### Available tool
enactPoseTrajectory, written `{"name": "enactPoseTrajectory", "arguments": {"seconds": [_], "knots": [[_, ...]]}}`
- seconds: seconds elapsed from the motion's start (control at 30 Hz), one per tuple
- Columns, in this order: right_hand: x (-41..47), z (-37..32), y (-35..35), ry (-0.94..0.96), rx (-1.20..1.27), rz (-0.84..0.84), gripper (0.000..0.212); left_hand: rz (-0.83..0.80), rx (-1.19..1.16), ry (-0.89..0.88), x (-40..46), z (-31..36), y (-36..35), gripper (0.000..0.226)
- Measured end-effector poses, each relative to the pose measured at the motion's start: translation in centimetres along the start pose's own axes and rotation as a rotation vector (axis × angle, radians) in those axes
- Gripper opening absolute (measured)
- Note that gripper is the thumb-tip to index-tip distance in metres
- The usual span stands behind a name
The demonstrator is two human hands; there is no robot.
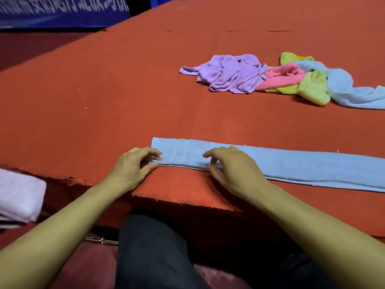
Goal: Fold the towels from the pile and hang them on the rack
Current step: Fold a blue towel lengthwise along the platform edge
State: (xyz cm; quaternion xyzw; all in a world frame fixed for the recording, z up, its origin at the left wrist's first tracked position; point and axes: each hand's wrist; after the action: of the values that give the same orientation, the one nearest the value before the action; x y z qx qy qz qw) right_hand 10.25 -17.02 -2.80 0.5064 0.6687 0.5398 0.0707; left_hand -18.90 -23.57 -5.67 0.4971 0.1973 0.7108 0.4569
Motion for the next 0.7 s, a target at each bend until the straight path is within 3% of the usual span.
{"name": "enactPoseTrajectory", "arguments": {"seconds": [0.13,0.27,0.43,0.7], "knots": [[0.6,-0.1,-0.9,0.017,-0.045,-0.079,0.022,-0.016,-0.112,0.137,0.9,0.1,0.6,0.018],[2.2,0.1,-0.7,-0.067,0.013,-0.070,0.024,0.093,-0.099,0.179,4.2,0.0,0.0,0.019],[3.4,0.5,-1.0,-0.116,0.032,-0.039,0.026,-0.117,-0.009,0.262,6.8,-2.0,-1.4,0.025],[2.2,1.5,-0.3,-0.147,0.039,0.000,0.025,-0.158,-0.083,0.372,7.5,-2.0,-1.3,0.029]]}}
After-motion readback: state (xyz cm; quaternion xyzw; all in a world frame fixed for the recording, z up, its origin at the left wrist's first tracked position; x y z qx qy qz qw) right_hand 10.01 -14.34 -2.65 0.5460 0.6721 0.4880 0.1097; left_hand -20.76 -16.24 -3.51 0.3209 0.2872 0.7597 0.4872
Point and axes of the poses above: each hand's wrist, its own x-axis towards the middle knuckle, its own y-axis out of the back of the hand, z = x × y, and after that the axes turned 13 degrees about z, right-handed
